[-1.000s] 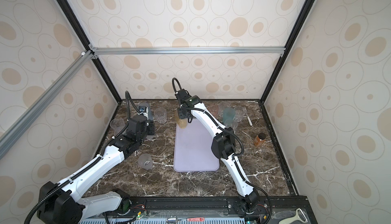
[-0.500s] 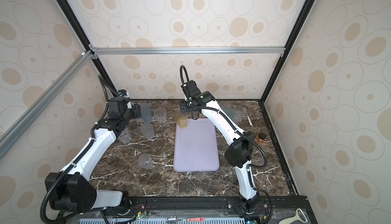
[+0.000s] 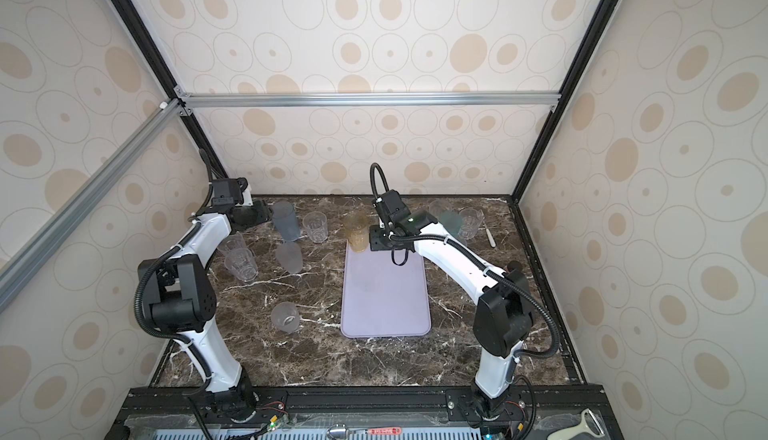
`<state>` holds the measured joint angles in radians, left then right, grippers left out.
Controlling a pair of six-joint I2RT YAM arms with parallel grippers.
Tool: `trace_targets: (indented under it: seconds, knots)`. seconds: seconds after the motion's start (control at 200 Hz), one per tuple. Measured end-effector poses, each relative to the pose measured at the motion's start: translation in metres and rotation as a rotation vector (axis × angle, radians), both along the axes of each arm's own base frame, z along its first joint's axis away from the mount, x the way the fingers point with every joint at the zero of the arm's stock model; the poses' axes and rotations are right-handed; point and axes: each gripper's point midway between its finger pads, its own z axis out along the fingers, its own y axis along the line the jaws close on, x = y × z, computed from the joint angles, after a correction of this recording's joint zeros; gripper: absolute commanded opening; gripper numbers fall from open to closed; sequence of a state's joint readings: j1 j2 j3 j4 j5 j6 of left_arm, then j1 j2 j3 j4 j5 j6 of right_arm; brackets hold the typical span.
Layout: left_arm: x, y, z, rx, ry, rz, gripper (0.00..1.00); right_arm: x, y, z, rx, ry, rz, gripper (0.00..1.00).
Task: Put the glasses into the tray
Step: 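Lower the left gripper into the blue cup and close on its rim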
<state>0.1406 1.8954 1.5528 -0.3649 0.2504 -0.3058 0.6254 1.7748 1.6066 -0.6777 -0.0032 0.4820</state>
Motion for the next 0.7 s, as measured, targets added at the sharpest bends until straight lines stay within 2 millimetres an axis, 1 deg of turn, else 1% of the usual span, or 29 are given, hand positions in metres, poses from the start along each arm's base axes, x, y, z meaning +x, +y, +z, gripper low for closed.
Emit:
trace_targets:
  seconds: [0.105, 0.25, 0.35, 0.45, 0.565, 0.7]
  knots:
    - [0.003, -0.002, 0.001, -0.009, 0.003, -0.009, 0.57, -0.004, -0.001, -0.01, -0.004, 0.022, -0.003, 0.47]
    - [0.016, -0.003, 0.002, 0.001, -0.002, -0.018, 0.49, -0.005, -0.001, -0.013, 0.002, 0.03, -0.001, 0.46]
    - [0.023, -0.002, -0.008, 0.025, 0.024, -0.018, 0.43, -0.005, 0.001, -0.012, 0.011, 0.03, 0.0, 0.46]
    - [0.026, -0.003, -0.021, 0.05, 0.059, -0.021, 0.37, -0.004, 0.002, -0.011, 0.019, 0.028, -0.001, 0.46]
    - [0.027, -0.004, -0.029, 0.071, 0.087, -0.022, 0.27, -0.004, 0.004, -0.011, 0.029, 0.029, -0.002, 0.45]
    - [0.032, -0.005, -0.028, 0.096, 0.087, -0.022, 0.11, -0.006, 0.004, -0.014, 0.034, 0.042, 0.0, 0.45]
